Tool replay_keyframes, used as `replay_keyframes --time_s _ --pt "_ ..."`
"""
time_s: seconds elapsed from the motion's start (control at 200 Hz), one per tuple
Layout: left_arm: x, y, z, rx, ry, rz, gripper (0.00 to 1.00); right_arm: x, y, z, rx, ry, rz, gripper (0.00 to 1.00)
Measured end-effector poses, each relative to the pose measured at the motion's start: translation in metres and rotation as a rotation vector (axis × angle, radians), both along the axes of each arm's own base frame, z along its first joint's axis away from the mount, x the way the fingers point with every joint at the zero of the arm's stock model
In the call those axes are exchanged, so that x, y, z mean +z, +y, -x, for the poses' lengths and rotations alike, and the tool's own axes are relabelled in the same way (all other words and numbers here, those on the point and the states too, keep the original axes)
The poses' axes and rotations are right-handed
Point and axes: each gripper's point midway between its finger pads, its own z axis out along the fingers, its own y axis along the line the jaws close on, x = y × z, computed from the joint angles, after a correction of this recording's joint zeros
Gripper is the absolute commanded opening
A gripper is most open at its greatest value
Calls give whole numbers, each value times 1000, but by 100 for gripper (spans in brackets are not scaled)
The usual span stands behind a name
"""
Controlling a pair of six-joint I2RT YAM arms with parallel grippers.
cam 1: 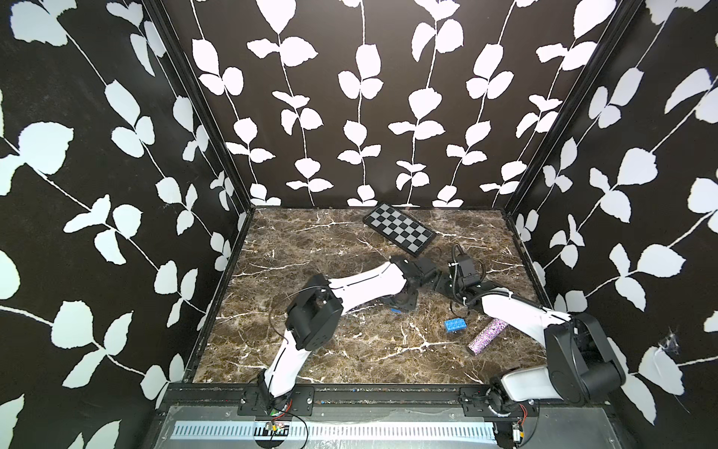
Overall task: Assemble the letter h with lego
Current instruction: Assemble the lego brick with the lego brick.
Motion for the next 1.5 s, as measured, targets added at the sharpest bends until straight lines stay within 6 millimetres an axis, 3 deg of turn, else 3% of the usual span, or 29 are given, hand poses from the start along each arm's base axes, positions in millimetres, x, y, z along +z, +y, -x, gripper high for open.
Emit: replay_keyframes --time_s 0.185,0.36,0.63,0.875,1.495 --pt "58 28 -31 161 -81 56 0 -7 8 0 35 15 -20 88" --pt "83 36 -47 226 -123 27 0 -13 13 2 62 39 -32 86" --pt "57 48 -61 298 -79 -41 0 -22 18 4 90 71 -45 85" --pt "33 54 -60 353 4 -21 0 -19 23 1 109 62 -53 84" --pt "21 51 -61 432 37 18 0 -21 24 1 117 67 -50 85"
